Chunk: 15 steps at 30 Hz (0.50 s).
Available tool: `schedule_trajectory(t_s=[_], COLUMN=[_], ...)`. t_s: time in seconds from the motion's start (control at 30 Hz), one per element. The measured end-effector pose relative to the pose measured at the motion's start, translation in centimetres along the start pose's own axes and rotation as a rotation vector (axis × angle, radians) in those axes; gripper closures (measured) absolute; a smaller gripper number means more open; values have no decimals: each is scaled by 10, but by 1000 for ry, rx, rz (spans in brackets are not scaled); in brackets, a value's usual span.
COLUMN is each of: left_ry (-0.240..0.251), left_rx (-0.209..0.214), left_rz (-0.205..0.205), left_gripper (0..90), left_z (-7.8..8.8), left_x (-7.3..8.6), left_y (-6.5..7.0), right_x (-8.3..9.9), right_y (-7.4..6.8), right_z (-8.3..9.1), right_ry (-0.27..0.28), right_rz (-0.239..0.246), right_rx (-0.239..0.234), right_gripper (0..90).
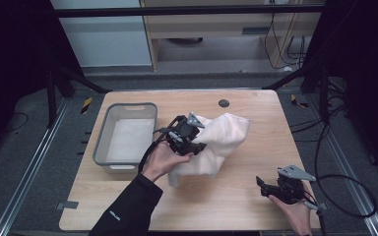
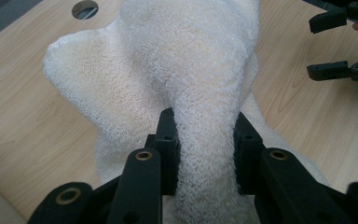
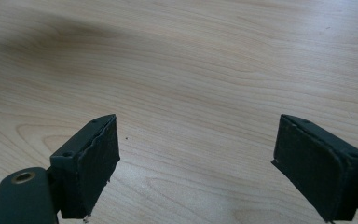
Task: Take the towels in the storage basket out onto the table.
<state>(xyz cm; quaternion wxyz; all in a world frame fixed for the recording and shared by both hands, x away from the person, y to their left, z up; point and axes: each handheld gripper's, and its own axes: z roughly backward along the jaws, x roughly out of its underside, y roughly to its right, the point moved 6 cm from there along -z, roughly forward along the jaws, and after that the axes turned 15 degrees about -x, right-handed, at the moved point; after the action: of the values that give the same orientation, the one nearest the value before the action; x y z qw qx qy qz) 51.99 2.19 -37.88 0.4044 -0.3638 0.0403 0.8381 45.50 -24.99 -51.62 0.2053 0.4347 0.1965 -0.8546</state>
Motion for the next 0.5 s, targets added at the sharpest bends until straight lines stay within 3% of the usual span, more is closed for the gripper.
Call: schedule_trajectory(t_s=[0.5], left_ry=[-28], left_rx=[27], left_rz=[-6], left_gripper=[692], left_z=[-30], left_x=[11], left_y=[15], right_x=[2], right_y=[1], right_z=[0], right_ry=[-2], right_rz=[-10], right_rx=[-3], right_gripper=[134])
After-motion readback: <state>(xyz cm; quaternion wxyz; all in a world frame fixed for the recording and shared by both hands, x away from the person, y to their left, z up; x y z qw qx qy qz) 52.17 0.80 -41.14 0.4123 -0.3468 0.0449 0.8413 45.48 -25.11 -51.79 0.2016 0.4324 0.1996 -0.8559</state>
